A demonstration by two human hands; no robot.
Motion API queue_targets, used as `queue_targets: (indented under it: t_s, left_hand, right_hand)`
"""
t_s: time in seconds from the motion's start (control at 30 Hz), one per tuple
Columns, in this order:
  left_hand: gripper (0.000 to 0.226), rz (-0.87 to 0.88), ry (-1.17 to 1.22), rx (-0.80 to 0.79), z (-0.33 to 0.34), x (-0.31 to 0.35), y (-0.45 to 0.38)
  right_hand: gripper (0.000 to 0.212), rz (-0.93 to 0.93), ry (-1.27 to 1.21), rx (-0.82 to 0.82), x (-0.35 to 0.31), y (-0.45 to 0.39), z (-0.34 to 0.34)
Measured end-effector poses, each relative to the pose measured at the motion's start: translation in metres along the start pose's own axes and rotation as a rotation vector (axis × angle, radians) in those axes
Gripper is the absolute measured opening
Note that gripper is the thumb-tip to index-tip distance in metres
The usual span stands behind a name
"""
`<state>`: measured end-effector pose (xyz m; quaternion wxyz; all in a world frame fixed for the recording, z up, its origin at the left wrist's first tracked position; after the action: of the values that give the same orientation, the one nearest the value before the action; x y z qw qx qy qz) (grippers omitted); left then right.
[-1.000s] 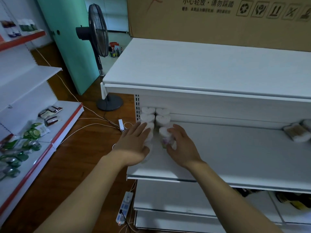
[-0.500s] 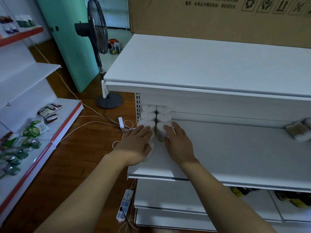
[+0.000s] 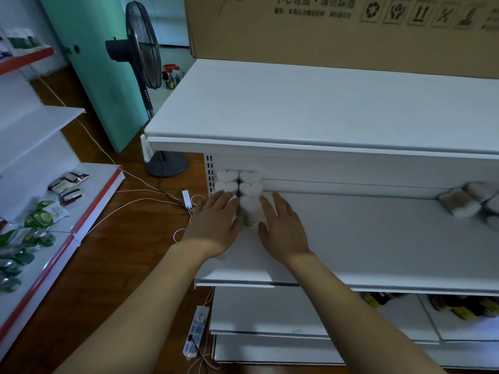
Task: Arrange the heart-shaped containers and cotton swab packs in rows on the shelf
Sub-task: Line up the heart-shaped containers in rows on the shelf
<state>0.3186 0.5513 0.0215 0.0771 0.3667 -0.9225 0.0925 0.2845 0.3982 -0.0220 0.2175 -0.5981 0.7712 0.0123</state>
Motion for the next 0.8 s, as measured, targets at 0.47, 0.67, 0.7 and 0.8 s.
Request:
queue_targets:
  t_s: [0.47, 0.67, 0.7, 0.8]
  left_hand:
    - [0.062, 0.106, -0.007, 0.036, 0.033, 0.218, -0.095]
    - [0.061, 0.174, 0.018, 0.052, 0.072, 0.355, -0.15]
    - [0.061, 0.18, 0.022, 0.057, 0.077, 0.375, -0.158]
    - [0.061, 0.199, 0.041, 0.039, 0.092, 0.426, -0.181]
  right_hand:
    - [0.06, 0.161, 0.226, 0.227, 0.201, 0.061, -0.131]
    - [0.061, 0.253, 0.333, 0.185, 0.334, 0.093, -0.204]
    - [0.06, 0.267, 0.339, 0.182, 0.355, 0.096, -0.214]
    - [0.06, 0.321, 0.353, 0.161, 0.414, 0.101, -0.24]
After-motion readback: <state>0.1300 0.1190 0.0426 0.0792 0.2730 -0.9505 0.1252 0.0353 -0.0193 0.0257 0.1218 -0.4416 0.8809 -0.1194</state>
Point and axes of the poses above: each hand's wrist, its own y-axis away from the middle knuckle, its own z-axis out of the palm, x = y × z, the point moved 7 cm from there along -y, towards the middle knuckle, and after that the axes turned 12 degrees about z, right-handed, at the moved point
